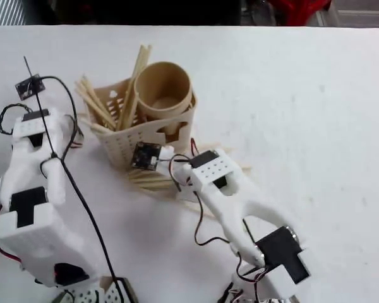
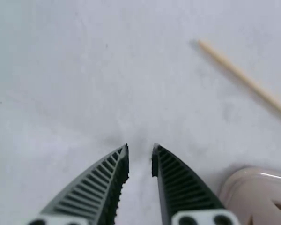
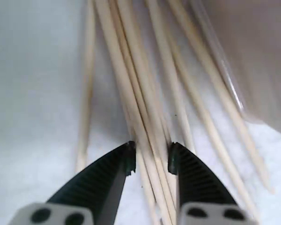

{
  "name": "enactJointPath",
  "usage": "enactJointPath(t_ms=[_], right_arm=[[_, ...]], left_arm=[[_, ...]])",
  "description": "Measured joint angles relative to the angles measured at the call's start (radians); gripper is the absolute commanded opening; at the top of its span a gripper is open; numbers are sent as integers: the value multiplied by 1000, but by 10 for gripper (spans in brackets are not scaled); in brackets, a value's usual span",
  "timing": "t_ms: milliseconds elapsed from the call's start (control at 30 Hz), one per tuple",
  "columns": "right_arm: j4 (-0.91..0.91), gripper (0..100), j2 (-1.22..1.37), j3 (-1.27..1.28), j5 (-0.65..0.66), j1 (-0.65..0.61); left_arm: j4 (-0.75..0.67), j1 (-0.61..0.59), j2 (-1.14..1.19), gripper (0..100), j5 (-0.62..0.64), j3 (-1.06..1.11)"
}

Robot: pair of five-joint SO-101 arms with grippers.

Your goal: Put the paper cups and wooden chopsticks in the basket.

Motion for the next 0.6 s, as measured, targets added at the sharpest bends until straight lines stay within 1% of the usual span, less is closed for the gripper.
enactJointPath(t_ms=[167, 433, 533, 600], right_arm=[[43, 66, -6, 0, 2, -8], [161, 56, -170, 2, -38, -6], [178, 66, -203, 2, -48, -3], [178, 111, -206, 2, -48, -3]], left_arm=[[0, 0, 0, 102, 0, 0], [0, 0, 0, 102, 0, 0], [0, 0, 0, 103, 0, 0], [0, 0, 0, 103, 0, 0]])
